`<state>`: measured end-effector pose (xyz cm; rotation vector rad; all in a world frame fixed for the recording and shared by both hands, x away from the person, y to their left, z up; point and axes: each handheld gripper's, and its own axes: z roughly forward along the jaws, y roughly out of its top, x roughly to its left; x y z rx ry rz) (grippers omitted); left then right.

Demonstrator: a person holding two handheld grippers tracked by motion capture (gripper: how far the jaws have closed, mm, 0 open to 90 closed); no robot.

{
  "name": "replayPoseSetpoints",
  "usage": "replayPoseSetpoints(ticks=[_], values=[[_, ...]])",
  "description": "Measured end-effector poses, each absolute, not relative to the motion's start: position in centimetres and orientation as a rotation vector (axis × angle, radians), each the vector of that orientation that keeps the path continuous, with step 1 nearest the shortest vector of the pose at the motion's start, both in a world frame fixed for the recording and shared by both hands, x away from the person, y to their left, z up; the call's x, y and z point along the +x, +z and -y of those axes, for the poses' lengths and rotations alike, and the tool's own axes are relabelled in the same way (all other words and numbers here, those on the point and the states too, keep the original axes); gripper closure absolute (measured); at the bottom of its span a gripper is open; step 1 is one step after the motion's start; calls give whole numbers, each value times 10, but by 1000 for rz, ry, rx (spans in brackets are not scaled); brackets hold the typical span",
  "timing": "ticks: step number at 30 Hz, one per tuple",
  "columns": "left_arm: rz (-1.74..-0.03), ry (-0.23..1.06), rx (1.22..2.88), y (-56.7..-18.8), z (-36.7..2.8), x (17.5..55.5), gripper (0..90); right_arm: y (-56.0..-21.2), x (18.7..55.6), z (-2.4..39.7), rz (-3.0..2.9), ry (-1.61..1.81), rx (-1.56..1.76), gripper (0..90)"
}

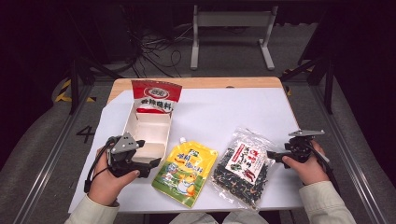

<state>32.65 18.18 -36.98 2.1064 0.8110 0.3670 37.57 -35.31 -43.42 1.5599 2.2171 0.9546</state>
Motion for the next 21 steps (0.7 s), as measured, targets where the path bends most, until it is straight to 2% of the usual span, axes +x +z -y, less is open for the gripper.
replayPoseSetpoints(ticks=[8, 19, 21], values=[[-805, 354, 2108, -372, -181, 328, 174, -443, 375, 349, -2210, 891, 1549, 73], [-799, 334, 2116, -373, -177, 327, 175, -444, 375, 340, -2228, 780, 1510, 135], [-800, 331, 2115, -373, -176, 327, 174, -443, 376, 337, -2230, 744, 1503, 182]])
